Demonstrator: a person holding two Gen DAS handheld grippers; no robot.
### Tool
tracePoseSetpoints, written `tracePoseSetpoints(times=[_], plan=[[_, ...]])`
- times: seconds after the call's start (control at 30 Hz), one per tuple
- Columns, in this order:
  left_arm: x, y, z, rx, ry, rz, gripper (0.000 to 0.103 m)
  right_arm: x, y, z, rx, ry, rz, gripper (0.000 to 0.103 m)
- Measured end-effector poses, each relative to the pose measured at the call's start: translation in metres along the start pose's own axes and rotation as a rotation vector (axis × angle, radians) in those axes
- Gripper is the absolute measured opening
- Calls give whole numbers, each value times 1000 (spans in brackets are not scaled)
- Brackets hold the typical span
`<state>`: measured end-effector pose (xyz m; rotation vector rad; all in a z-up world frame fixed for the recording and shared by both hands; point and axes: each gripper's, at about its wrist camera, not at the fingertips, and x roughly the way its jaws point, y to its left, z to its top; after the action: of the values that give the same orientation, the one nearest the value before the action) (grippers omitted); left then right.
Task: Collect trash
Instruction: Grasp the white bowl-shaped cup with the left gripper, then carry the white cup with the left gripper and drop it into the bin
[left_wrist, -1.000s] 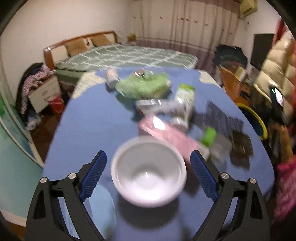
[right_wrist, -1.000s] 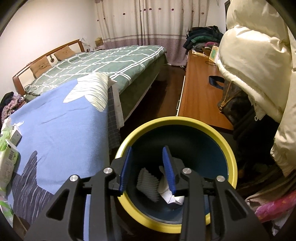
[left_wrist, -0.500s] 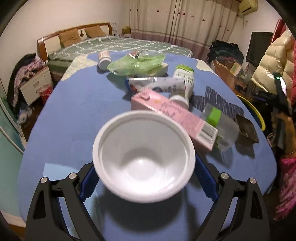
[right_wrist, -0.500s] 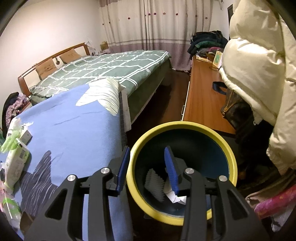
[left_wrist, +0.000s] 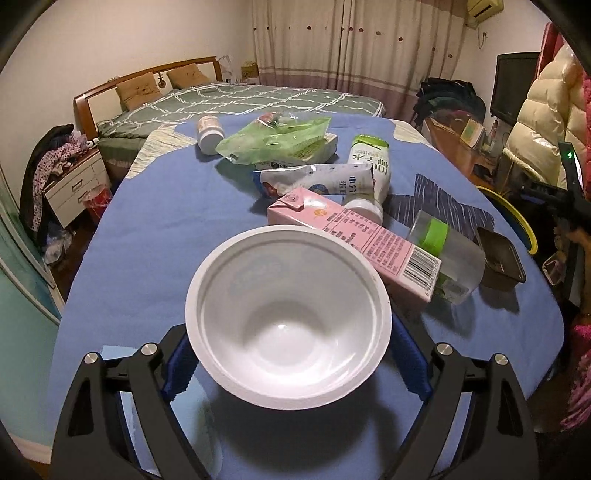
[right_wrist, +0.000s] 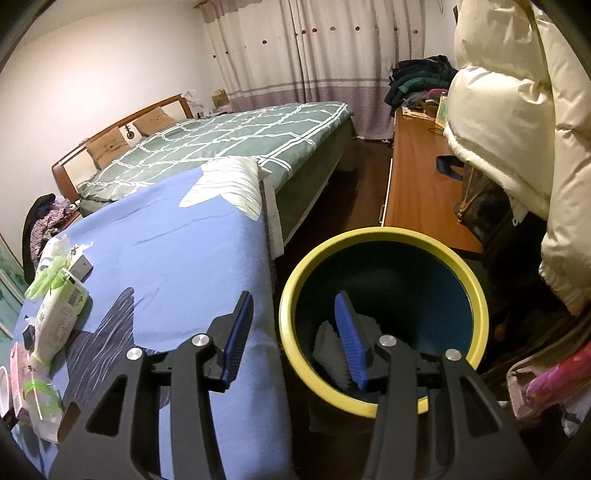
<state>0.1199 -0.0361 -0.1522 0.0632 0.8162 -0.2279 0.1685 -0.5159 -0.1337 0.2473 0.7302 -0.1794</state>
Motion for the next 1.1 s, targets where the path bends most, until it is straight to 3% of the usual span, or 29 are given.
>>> tracePoseSetpoints(times=[0.33, 0.57, 0.73, 0.9, 1.1], plan=[[-54, -4, 18, 20, -98, -9, 87, -10, -4, 0, 11, -18, 7, 44], [-49, -34, 62, 79, -133, -99, 87, -26, -15, -4, 17, -42, -5, 44], [-21, -86, 104, 163, -132, -198, 87, -38, -33, -7, 36, -60, -29, 44], [8, -161, 145, 274, -128, -297, 87, -53, -53, -11, 56, -81, -51, 44], [51, -256, 185, 339, -63, -438, 87, -69, -72, -24, 81, -95, -78, 47]])
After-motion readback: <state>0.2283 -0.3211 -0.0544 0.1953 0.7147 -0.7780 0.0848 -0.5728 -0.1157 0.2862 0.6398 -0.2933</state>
